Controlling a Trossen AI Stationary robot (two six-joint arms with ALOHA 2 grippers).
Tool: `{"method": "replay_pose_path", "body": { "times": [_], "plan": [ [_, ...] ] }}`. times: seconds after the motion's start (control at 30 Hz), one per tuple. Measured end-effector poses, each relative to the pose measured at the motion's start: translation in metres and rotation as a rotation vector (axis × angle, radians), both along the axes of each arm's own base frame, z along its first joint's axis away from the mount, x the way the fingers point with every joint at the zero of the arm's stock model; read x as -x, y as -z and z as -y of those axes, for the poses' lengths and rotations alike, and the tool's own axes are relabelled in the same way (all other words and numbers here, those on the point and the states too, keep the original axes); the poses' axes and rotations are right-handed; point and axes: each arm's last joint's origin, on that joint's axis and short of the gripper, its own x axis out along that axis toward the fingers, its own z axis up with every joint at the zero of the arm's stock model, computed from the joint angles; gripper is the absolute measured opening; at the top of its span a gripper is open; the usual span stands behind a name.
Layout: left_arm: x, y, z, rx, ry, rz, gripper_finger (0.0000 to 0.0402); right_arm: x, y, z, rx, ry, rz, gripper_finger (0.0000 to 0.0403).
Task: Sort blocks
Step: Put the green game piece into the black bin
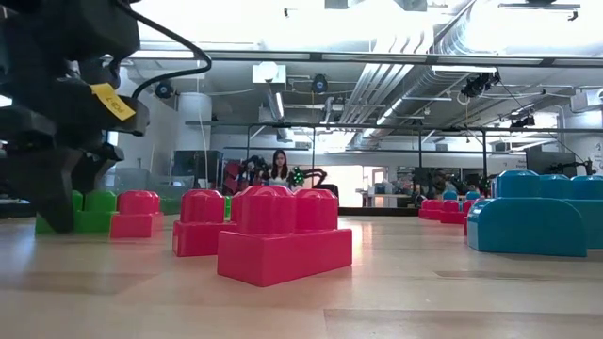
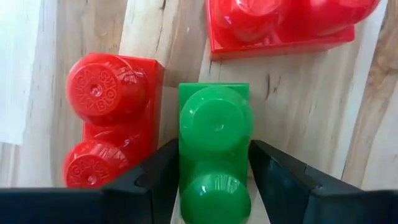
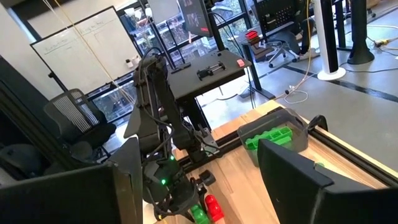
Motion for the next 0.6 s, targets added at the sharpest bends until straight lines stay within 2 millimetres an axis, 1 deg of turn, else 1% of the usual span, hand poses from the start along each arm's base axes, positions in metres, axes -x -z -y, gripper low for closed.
{"method": "replay_pose_path", "body": {
  "times": [0.1,0.2,0.23,0.3,0.4,0.47,0.53,0.6],
  "plan": [
    [-0.002,-0.003,0.001,0.012,-0.029,0.0,0.0156,0.0,0.0,0.0,0.0,0.0,-0.002,0.0209],
    [-0.005,-0.007,0.002,0.029,-0.081,-0.007,0.0115,0.0,0.0,0.0,0.0,0.0,-0.004,0.0209],
    [-0.006,-0.009,0.003,0.053,-0.092,-0.005,0.0104,0.0,0.0,0.0,0.0,0.0,-0.004,0.0209],
    [-0.012,-0.021,0.008,0.152,-0.071,0.023,0.0102,0.0,0.0,0.0,-0.001,0.0,-0.004,0.0209],
    [-0.021,-0.053,0.016,0.332,0.019,0.094,0.0102,0.0,0.0,0.0,-0.001,0.0,-0.004,0.0209],
    [-0.025,-0.081,0.019,0.404,0.08,0.179,0.0102,0.0,0.0,0.0,-0.003,-0.001,-0.004,0.0209],
    [-0.027,-0.116,0.014,0.399,0.103,0.317,0.011,0.0,0.0,0.0,-0.006,0.0,-0.003,0.0209],
    [-0.026,-0.148,0.002,0.274,0.055,0.449,0.0123,0.0,0.0,0.0,-0.006,0.0,-0.003,0.0209]
  ]
}}
